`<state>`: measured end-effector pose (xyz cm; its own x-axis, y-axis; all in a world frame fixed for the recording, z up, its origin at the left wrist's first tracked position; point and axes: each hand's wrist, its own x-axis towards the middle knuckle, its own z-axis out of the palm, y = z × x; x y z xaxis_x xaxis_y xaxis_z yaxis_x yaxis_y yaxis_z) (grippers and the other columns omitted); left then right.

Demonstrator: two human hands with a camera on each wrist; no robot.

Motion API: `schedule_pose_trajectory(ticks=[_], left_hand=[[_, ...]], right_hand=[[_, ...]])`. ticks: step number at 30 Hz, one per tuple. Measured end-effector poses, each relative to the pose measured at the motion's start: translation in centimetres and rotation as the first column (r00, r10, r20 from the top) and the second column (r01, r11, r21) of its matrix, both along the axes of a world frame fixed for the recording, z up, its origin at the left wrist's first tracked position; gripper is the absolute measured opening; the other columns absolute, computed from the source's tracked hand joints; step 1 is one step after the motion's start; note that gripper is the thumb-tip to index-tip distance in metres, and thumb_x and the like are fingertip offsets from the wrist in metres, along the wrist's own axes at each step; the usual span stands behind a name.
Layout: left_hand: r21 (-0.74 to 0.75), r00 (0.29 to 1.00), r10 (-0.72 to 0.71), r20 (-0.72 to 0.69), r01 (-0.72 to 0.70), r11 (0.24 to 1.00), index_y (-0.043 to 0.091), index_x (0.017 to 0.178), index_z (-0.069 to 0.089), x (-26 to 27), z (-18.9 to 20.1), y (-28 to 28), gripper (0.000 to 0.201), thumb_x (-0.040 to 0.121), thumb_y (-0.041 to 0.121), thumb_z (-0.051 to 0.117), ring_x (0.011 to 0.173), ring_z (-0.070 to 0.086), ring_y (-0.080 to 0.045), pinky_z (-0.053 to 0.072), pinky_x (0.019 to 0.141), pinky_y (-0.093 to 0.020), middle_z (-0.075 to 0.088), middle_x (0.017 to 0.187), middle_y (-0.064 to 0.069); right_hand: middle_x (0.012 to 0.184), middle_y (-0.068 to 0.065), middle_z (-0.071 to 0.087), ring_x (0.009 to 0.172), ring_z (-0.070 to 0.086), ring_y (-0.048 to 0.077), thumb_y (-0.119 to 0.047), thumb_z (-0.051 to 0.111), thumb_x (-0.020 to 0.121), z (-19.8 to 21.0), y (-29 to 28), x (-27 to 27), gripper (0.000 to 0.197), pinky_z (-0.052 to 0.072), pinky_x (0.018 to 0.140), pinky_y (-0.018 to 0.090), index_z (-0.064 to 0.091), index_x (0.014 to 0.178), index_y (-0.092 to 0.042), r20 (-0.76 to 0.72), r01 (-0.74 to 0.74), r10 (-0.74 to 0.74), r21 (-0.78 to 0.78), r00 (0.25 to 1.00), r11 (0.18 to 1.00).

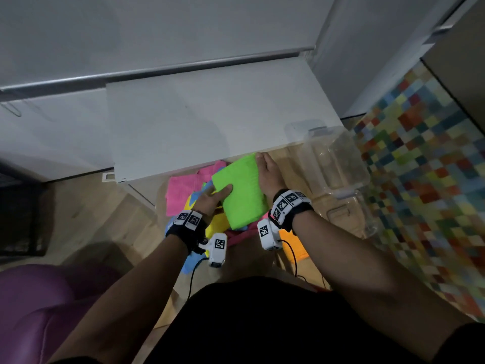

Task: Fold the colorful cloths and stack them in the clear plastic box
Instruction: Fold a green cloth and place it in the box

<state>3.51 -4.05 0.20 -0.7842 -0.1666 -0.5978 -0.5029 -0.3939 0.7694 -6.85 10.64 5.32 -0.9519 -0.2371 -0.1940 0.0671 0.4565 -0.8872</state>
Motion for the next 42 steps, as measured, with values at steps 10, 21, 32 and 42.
schedule_pose_trajectory(ticks=[10,21,32,42], left_hand=[[-0.609,0.975,-0.126,0.183,0.213,0.764,0.0,0.129,0.044,-1.2,-1.9,4.7,0.046,0.101,0.036,0.043,0.116,0.054,-0.039,0.041,0.09,-0.035,0.057,0.123,-0.026],[-0.253,0.864,-0.365,0.347,0.461,0.85,0.012,0.12,0.046,-2.5,-7.1,14.7,0.044,0.086,0.028,0.069,0.071,0.065,-0.034,0.057,0.046,-0.042,0.062,0.106,-0.016],[-0.21,0.794,-0.46,0.398,0.566,0.797,0.013,0.136,0.044,-1.2,-12.4,19.6,0.078,0.071,0.041,0.078,0.096,0.065,-0.037,0.057,0.073,-0.042,0.065,0.116,-0.014],[-0.448,0.735,-0.422,0.53,0.666,0.597,0.01,0.138,0.042,-2.2,-14.2,21.6,0.069,0.08,0.029,0.073,0.112,0.059,-0.034,0.047,0.096,-0.044,0.06,0.126,-0.015]], right_hand=[[0.126,0.015,0.061,0.112,0.061,0.03,-0.006,0.065,0.089,-3.6,7.3,0.9,0.038,0.049,0.094,0.045,0.057,0.126,-0.001,0.713,-0.003,0.076,-0.103,0.697,0.995],[0.124,0.018,0.062,0.112,0.058,0.033,-0.009,0.063,0.084,-8.4,19.0,-2.7,0.042,0.047,0.094,0.039,0.058,0.126,-0.006,0.477,-0.195,-0.017,0.391,0.879,0.899],[0.126,0.017,0.061,0.112,0.058,0.035,-0.012,0.057,0.089,-13.6,24.4,-0.5,0.042,0.047,0.091,0.037,0.051,0.13,-0.015,0.523,-0.237,-0.037,0.446,0.851,0.863],[0.121,0.024,0.058,0.111,0.056,0.041,-0.008,0.053,0.089,-14.4,25.1,-1.3,0.039,0.048,0.088,0.043,0.049,0.127,-0.01,0.529,-0.304,-0.046,0.555,0.847,0.774]])
